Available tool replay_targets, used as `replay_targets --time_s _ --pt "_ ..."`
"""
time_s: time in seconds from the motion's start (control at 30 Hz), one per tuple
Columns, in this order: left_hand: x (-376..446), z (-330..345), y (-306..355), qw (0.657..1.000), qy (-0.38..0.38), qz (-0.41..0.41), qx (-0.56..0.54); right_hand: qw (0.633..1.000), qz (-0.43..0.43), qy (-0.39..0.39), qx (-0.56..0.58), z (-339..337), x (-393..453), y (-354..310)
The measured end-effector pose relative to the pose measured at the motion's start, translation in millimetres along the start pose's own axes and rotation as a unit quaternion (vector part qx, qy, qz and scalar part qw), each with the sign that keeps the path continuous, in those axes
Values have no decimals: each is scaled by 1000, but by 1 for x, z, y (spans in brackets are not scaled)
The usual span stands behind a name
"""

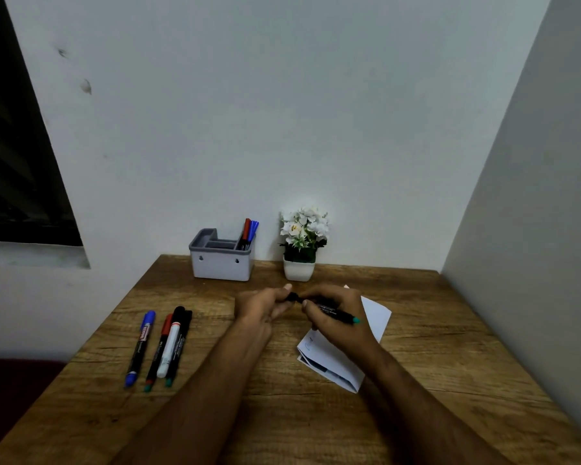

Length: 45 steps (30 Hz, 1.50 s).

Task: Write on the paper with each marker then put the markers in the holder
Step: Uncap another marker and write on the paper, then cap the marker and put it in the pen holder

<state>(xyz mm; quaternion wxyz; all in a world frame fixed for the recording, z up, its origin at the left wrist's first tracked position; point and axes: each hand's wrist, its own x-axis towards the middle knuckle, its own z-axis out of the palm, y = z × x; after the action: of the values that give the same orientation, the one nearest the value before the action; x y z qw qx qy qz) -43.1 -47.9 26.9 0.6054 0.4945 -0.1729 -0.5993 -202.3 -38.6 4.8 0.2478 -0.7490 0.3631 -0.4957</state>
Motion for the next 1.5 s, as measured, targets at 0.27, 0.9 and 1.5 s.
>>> replay_targets --time_s 0.27,0.9,1.5 --pt "-19 10 -3 999 -32 3 -19 998 -5 61 6 2 2 -2" --pt "-2 -13 20 994 72 80 -37 998 47 -4 47 23 12 10" --pt "22 -27 65 874 93 398 262 967 2 -80 -242 75 78 -16"
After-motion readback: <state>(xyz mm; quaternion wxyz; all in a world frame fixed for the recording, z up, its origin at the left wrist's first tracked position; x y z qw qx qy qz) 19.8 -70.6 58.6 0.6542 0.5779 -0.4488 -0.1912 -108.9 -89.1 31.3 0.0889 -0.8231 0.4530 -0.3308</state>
